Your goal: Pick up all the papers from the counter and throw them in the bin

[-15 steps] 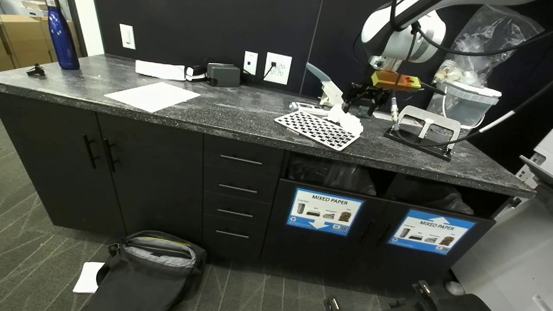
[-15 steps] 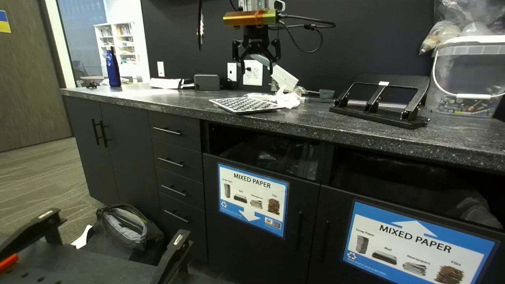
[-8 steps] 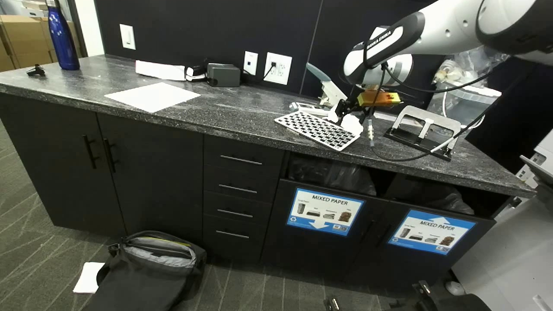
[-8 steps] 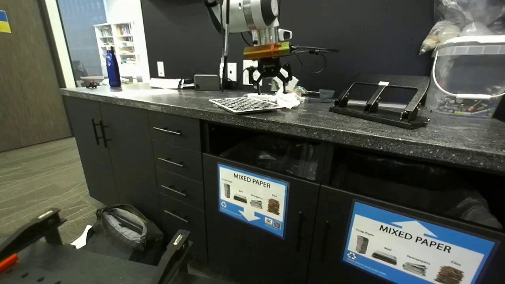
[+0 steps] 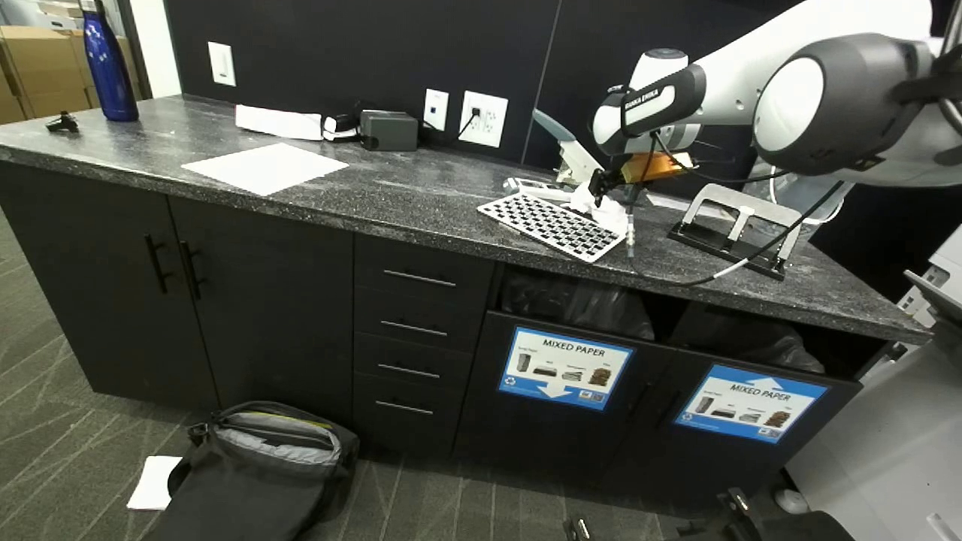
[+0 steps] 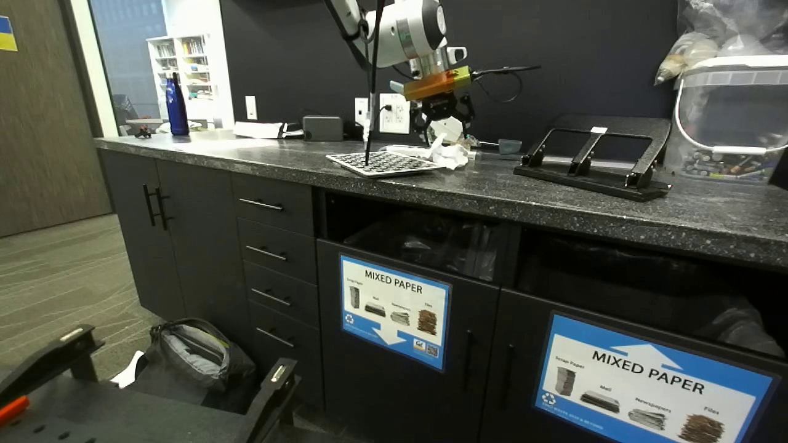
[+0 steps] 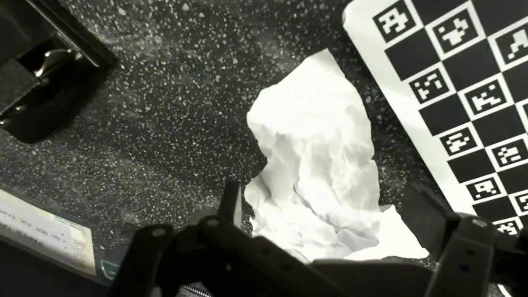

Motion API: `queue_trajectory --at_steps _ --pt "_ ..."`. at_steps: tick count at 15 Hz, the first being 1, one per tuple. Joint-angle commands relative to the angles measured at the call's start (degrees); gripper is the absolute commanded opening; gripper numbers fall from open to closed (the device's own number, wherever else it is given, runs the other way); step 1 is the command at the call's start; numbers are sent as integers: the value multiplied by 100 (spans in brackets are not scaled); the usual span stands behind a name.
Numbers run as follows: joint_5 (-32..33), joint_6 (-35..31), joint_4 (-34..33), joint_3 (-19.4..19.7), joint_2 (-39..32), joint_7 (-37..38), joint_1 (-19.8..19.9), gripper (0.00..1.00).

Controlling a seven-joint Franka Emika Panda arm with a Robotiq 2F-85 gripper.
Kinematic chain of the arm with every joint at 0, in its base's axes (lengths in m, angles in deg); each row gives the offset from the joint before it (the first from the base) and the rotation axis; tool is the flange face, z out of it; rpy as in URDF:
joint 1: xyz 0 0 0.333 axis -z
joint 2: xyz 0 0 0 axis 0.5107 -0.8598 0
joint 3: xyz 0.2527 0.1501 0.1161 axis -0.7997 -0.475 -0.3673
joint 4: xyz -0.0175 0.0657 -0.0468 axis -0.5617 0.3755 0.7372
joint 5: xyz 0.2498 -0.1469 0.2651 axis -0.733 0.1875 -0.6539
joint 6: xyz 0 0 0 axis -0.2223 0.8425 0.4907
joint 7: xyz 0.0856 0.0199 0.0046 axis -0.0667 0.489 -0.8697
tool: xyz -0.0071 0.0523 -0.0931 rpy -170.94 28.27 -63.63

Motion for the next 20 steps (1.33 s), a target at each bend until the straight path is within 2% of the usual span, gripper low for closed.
queue_trajectory --at_steps 1,7,10,11,12,13,17,18,20 --pt "-121 377 -1331 -152 -857 -368 185 100" --pt "-301 453 -2593 -410 -1786 -788 560 100" --pt "-413 363 -2858 -547 -2008 -882 732 100" --pt "-503 314 -2821 -556 -2003 -998 754 75" --pt "-558 384 -2895 -626 -2033 -1135 802 74" --pt "-616 416 -2956 -667 -2069 -1227 829 68" --pt "-811 759 -3180 -806 -2167 -1543 888 35" --pt "-786 736 -2937 -868 -2029 -1576 902 28" --pt "-758 887 -2908 -869 -2006 -1619 891 14"
